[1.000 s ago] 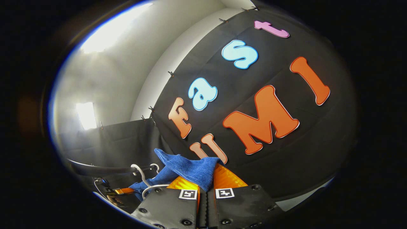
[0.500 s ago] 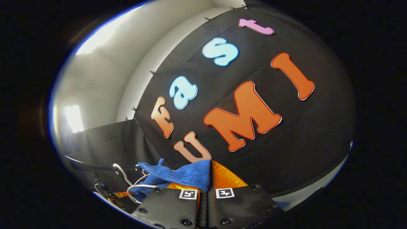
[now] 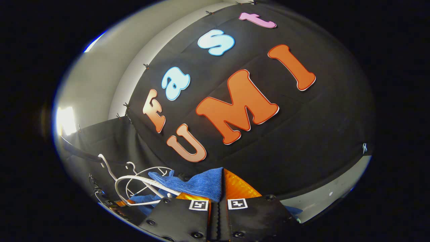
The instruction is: Grasp the clothes on the hanger with both hands and then place them into the laundry hamper below.
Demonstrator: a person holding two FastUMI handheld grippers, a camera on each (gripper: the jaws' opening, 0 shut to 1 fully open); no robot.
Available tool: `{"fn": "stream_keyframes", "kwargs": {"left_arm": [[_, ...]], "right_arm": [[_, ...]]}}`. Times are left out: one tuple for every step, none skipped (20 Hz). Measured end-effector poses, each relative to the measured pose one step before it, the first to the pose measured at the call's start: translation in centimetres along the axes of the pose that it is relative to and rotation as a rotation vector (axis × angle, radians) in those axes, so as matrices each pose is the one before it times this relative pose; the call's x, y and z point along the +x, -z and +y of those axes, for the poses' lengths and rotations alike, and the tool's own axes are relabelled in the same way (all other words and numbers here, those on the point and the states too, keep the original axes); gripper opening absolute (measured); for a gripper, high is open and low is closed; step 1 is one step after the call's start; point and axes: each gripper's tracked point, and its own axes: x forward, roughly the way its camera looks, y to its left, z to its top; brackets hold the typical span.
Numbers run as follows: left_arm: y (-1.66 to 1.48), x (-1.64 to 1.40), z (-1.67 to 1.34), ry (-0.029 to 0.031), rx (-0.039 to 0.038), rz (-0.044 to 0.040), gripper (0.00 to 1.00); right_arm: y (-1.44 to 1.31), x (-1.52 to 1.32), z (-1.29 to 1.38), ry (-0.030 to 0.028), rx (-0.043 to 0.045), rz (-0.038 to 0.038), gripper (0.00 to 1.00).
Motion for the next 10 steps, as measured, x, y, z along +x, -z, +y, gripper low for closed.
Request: {"fn": "stream_keyframes", "kwargs": {"left_arm": [[0.535, -0.094, 0.134, -0.00048, -0.00315, 0.00898, 0.00], [0.427, 0.106, 0.213, -0.00119, -0.00131, 0.00867, 0.00], [0.469, -0.079, 0.152, -0.00170, -0.00046, 0.00794, 0.00], [0.488, 0.058, 0.101, -0.00166, -0.00142, 0.00945, 0.00], [0.712, -0.101, 0.169, -0.00092, -0.00242, 0.01029, 0.00], [0.507, -0.032, 0.180, -0.00078, -0.00414, 0.01017, 0.00], [0.754, -0.114, 0.033, -0.00135, -0.00464, 0.00926, 0.00], [0.503, -0.056, 0.174, -0.00272, -0.00504, 0.00909, 0.00], [0.669, -0.237, 0.219, -0.00401, -0.00414, 0.00947, 0.00], [0.575, -0.148, 0.062, -0.00027, -0.00582, 0.00919, 0.00]], "right_arm": [[0.478, -0.260, -0.234, 0.00776, 0.00418, 0.00435, 0.01], [0.636, -0.341, -0.307, 0.00807, 0.00082, 0.00607, 0.01], [0.593, -0.346, -0.323, 0.01030, -0.00223, 0.00731, 0.01], [0.603, -0.288, -0.240, 0.01068, -0.00499, 0.00883, 0.07], [0.535, -0.164, -0.162, 0.01077, -0.00481, 0.00656, 0.07], [0.452, -0.295, -0.196, 0.01036, -0.00291, 0.00564, 0.07], [0.503, -0.202, -0.195, 0.00687, 0.00092, 0.00310, 0.07], [0.520, -0.287, 0.046, 0.00100, 0.01020, 0.00337, 0.08], [0.480, -0.360, 0.032, 0.00007, 0.01403, 0.00432, 0.08], [0.642, -0.341, -0.295, 0.00626, 0.00794, 0.00584, 0.08]]}}
